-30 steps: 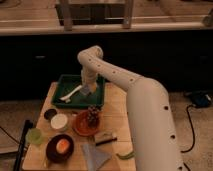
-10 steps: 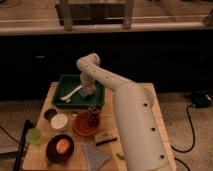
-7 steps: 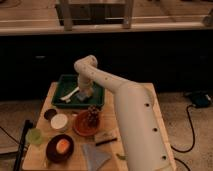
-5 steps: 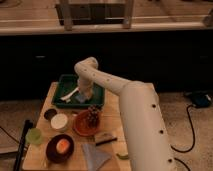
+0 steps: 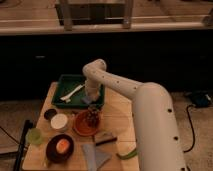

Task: Wipe tray with sponge

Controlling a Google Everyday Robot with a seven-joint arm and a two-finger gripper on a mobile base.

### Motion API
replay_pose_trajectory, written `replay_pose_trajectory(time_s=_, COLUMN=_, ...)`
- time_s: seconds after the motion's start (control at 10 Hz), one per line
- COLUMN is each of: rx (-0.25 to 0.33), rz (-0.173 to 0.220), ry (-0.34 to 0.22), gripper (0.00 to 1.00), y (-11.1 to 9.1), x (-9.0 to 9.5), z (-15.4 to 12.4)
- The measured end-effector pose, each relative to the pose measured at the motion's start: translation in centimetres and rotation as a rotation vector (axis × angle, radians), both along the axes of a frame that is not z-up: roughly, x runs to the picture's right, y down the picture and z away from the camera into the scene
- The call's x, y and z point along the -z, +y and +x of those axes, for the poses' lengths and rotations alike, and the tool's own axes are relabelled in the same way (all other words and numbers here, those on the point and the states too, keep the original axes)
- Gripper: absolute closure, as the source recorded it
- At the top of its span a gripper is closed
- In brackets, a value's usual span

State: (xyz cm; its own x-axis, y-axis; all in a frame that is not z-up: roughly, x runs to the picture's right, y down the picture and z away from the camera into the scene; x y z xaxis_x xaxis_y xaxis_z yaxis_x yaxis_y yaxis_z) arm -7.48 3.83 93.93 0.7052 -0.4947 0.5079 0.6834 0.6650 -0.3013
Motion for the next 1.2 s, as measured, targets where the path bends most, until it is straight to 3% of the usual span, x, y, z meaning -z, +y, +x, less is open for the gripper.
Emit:
replay_pose_trajectory(time_s=0.5, rx=-0.016, rz=0.011, ry=0.020, gripper=1.00, y=-3.0, x=-2.1, z=-1.0)
replay_pose_trajectory(time_s=0.9, rx=0.042, rz=-0.003, ry=-0.040, gripper=1.00, y=-2.4, x=-2.1, z=-4.8)
replay_pose_trajectory(time_s=1.2, rx=0.103, rz=-0.028, ry=-0.095, gripper=1.00, y=0.6, x=-0.1, z=-5.2)
